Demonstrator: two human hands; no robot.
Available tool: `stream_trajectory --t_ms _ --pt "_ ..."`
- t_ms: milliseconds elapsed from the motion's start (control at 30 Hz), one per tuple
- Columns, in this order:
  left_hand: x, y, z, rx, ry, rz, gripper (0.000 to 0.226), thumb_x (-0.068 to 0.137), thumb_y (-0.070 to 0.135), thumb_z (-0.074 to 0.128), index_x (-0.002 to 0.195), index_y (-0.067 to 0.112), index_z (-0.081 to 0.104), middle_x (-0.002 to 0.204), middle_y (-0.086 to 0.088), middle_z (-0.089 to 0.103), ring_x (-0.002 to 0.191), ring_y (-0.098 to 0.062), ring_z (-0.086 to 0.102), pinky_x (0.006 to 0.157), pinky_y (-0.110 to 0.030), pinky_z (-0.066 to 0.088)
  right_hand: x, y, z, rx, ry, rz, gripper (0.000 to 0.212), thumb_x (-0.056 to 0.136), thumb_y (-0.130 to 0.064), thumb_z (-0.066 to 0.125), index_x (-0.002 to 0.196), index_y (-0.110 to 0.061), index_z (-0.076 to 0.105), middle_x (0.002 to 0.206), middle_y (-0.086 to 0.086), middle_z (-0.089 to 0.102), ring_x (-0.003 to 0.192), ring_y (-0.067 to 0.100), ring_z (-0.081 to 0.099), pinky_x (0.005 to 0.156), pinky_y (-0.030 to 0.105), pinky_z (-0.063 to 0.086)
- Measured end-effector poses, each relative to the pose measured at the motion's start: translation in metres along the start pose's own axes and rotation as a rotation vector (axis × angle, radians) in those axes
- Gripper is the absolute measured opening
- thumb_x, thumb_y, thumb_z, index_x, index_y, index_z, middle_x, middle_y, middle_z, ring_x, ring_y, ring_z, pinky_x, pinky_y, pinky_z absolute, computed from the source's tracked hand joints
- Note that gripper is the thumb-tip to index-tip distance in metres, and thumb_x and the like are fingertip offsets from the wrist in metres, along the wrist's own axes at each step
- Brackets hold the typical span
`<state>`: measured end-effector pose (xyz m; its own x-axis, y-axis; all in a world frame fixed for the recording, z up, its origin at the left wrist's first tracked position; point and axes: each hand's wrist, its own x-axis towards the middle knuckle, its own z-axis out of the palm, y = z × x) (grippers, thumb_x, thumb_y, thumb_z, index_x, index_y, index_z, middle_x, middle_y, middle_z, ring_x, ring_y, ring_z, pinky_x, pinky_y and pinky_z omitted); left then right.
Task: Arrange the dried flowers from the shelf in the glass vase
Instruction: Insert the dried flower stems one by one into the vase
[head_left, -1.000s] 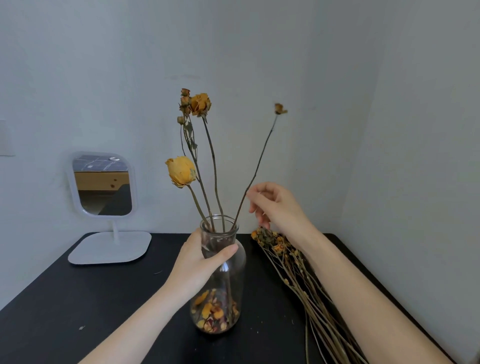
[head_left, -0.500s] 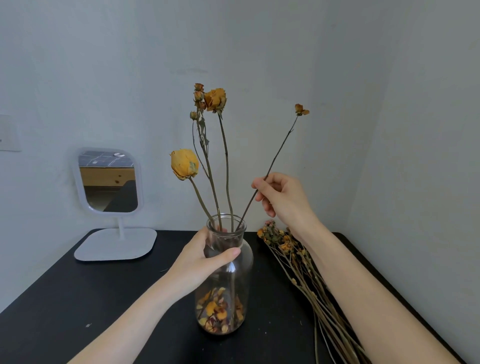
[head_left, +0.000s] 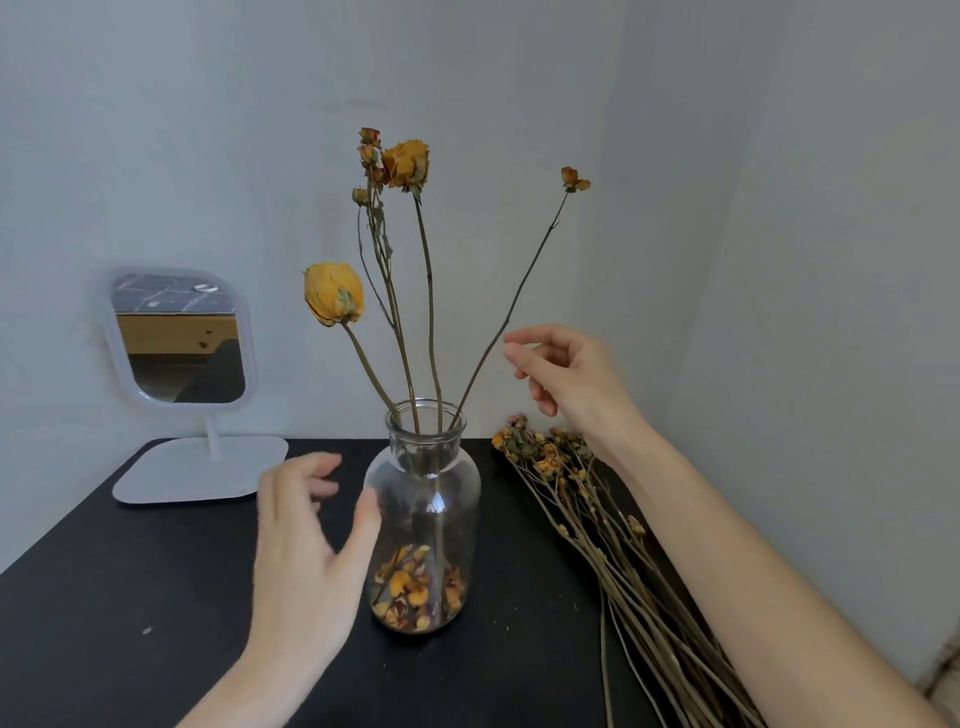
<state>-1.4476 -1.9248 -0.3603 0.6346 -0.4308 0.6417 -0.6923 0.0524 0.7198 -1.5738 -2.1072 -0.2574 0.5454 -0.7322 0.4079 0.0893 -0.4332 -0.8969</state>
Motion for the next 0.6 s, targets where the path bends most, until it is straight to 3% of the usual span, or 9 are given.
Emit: stream_trajectory --t_ms 67,200,300,367,500,600 --pt "-0.023 0.014 0.0 0.042 -0.015 0.205 0.026 0.08 0.029 0.057 0.104 0.026 0.047 0.095 0.015 0.038 0.089 0.001 0.049 0.069 -0.012 0.038 -0.004 0.015 -0.014 -0.026 0.047 0.045 0.007 0.086 -0.018 0.065 0.092 -0.019 0.066 0.057 -0.01 0.059 0.043 0.002 0.046 0.038 0.014 0.038" --pt "-0.05 0.041 0.028 0.086 -0.308 0.407 0.014 0.076 0.031 0.047 0.088 0.032 0.054 0.077 0.021 0.042 0.068 0.008 0.043 0.058 -0.001 0.037 -0.012 0.053 -0.048 -0.169 0.139 0.229 0.011 0.088 -0.019 0.063 0.098 -0.014 0.063 0.072 -0.003 0.059 0.051 0.004 0.048 0.041 0.012 0.039" --pt "-0.05 0.048 0.068 0.154 -0.551 0.25 0.012 0.086 0.037 0.046 0.094 0.038 0.055 0.071 0.019 0.045 0.068 0.004 0.049 0.057 -0.008 0.041 -0.022 0.08 -0.075 -0.347 0.101 0.36 0.003 0.087 -0.021 0.064 0.089 -0.018 0.063 0.076 -0.001 0.061 0.056 0.009 0.05 0.043 0.015 0.04" --pt "-0.046 0.043 0.099 0.164 -0.625 0.102 0.009 0.089 0.038 0.047 0.095 0.038 0.054 0.071 0.014 0.049 0.065 -0.001 0.051 0.059 -0.012 0.041 -0.029 0.095 -0.089 -0.457 0.028 0.432 0.003 0.086 -0.02 0.064 0.084 -0.02 0.063 0.076 0.001 0.061 0.055 0.009 0.05 0.042 0.017 0.04" --pt "-0.037 0.033 0.155 0.155 -0.659 -0.143 0.011 0.091 0.037 0.052 0.09 0.03 0.06 0.073 0.011 0.056 0.07 -0.005 0.056 0.066 -0.026 0.05 -0.037 0.117 -0.101 -0.644 -0.074 0.509 0.003 0.086 -0.022 0.063 0.086 -0.019 0.063 0.075 -0.003 0.06 0.057 0.008 0.052 0.046 0.018 0.04" --pt "-0.028 0.024 0.186 0.16 -0.617 -0.359 0.019 0.088 0.042 0.056 0.083 0.025 0.062 0.076 0.008 0.061 0.072 -0.01 0.058 0.066 -0.029 0.048 -0.037 0.129 -0.102 -0.729 -0.117 0.514 0.007 0.087 -0.025 0.063 0.092 -0.02 0.064 0.082 -0.006 0.06 0.063 0.005 0.053 0.053 0.018 0.041"
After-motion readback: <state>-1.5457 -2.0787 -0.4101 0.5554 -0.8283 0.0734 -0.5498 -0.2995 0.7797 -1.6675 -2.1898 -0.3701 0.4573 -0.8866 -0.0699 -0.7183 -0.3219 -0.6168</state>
